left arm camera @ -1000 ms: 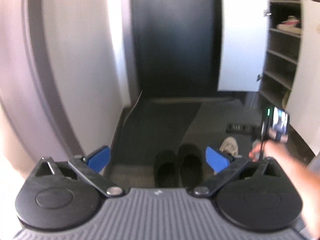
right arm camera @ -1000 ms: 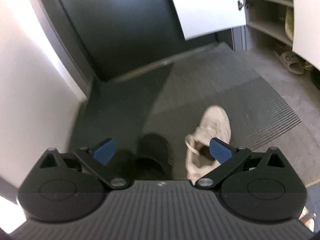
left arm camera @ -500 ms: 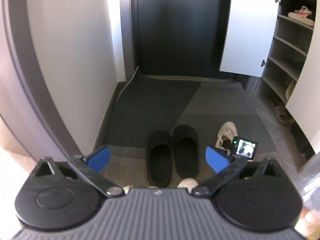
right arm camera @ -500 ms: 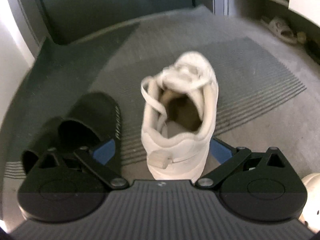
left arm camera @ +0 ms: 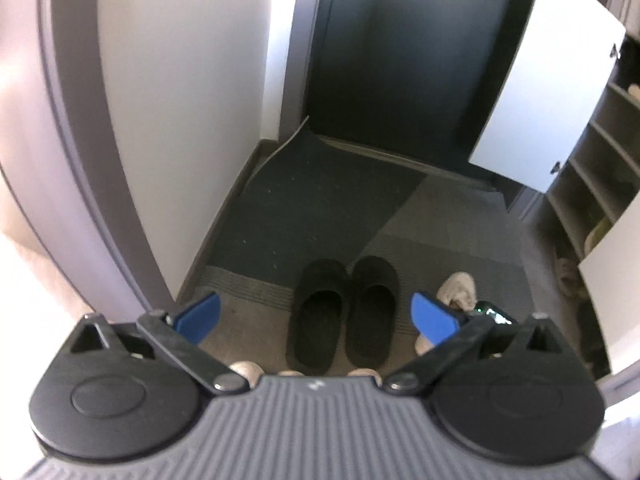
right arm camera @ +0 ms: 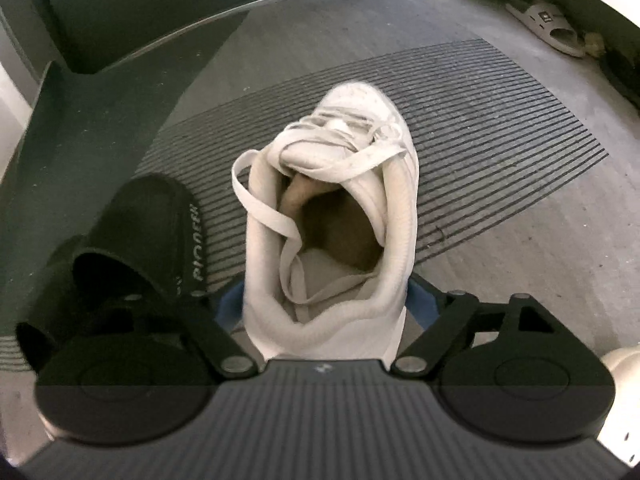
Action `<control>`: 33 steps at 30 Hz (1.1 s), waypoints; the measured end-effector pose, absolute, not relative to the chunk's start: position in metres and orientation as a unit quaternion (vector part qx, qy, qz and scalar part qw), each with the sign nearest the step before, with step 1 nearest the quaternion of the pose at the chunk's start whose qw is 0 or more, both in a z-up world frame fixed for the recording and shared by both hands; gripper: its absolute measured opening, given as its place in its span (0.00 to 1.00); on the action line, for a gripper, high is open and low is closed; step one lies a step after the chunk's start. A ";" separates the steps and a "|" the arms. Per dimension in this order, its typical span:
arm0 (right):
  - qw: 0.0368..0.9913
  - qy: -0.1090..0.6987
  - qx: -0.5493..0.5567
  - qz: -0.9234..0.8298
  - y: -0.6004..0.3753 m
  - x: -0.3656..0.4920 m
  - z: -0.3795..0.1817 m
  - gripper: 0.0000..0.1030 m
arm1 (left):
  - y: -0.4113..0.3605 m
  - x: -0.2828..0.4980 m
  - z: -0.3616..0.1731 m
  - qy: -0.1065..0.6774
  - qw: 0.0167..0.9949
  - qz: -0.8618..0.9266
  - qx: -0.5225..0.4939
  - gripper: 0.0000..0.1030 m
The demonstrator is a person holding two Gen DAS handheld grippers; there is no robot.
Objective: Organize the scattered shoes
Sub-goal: 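Carry the white sneaker with the right gripper beside the cream clogs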
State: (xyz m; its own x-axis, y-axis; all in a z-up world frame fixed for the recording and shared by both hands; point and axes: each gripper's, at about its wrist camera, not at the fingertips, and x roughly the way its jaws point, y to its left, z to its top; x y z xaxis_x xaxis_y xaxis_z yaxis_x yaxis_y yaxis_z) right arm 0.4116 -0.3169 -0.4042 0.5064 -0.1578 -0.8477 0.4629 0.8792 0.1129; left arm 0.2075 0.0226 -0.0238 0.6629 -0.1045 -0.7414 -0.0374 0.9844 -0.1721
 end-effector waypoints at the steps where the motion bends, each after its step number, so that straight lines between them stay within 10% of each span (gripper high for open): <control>1: 0.849 0.473 0.160 -0.173 -0.315 0.404 -0.398 0.80 | 0.023 0.204 -0.023 0.409 0.908 -0.020 -0.085 1.00; 33: 0.795 0.595 0.103 -0.053 -0.204 0.192 -0.370 0.79 | 0.003 0.119 0.045 0.288 0.953 -0.082 -0.050 1.00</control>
State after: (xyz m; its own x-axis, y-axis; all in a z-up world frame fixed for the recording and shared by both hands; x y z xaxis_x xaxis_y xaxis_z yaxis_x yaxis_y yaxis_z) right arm 0.1916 -0.2044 -0.3696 0.2860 0.0379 -0.9575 0.2062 0.9734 0.1001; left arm 0.1191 0.0029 0.0447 0.8213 -0.1844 -0.5398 0.1270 0.9817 -0.1422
